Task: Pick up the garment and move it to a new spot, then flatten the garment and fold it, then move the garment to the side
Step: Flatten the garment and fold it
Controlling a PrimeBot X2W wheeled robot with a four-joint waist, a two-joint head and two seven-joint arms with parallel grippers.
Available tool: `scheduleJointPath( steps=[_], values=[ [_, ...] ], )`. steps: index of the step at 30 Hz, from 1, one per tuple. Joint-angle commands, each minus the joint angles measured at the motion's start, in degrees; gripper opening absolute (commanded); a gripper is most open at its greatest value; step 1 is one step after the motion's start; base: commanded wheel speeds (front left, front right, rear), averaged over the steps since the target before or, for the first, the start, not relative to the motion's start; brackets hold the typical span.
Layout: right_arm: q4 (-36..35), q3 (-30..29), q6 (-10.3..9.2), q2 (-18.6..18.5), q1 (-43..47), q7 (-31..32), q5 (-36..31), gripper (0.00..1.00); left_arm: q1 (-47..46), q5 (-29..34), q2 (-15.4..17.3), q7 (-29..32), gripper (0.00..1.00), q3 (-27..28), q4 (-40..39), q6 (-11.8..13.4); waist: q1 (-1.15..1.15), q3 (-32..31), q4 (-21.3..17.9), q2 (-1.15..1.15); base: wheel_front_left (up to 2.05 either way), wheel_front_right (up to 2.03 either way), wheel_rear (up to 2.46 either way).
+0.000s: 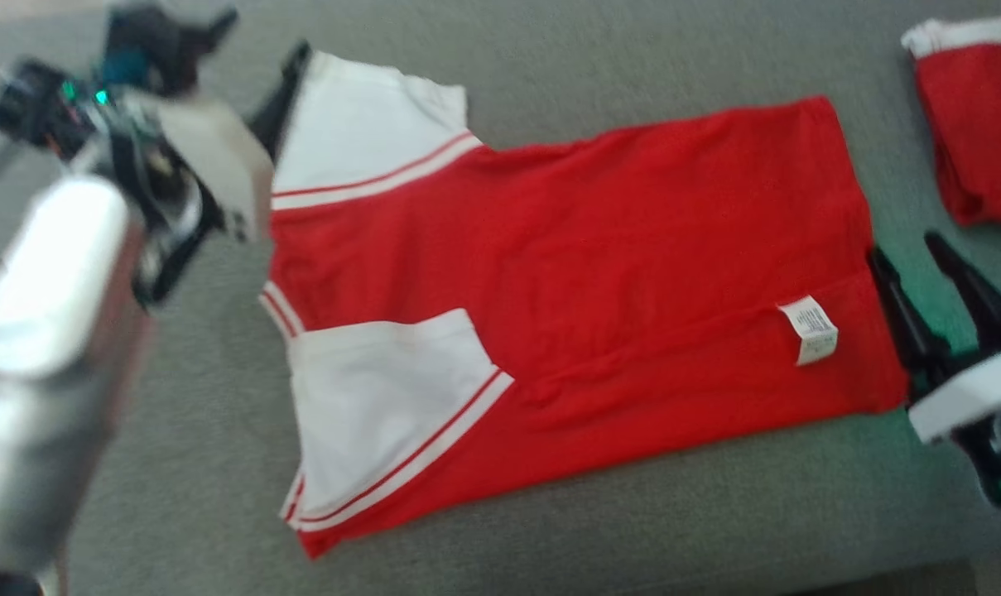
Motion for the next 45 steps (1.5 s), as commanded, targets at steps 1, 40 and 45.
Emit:
scheduleJointPath(
  steps=[1,40,45],
  values=[
    [-1.6,0.6,0.13,-1.3,-1.6,-0.7,-0.5,1.0,-4.7,-1.3,2.9,2.1,1.0,0.8,0.5,-0.2,-0.02,4.0,-3.6,0.0,0.0,0.0,0.0],
    [6.0,7.9,0.13,0.4,-11.8,-4.5,2.8,1.0,-20.4,-21.2,15.7,7.0,0.0,-19.8,18.5,-0.3,-0.02,8.8,-12.6,0.0,0.0,0.0,0.0],
    [5.0,10.0,0.13,-0.7,-15.8,3.7,6.0,1.0,-21.1,-21.7,15.3,2.0,0.0,-23.0,15.9,-0.3,-0.02,6.6,-9.6,0.0,0.0,0.0,0.0]
  ],
)
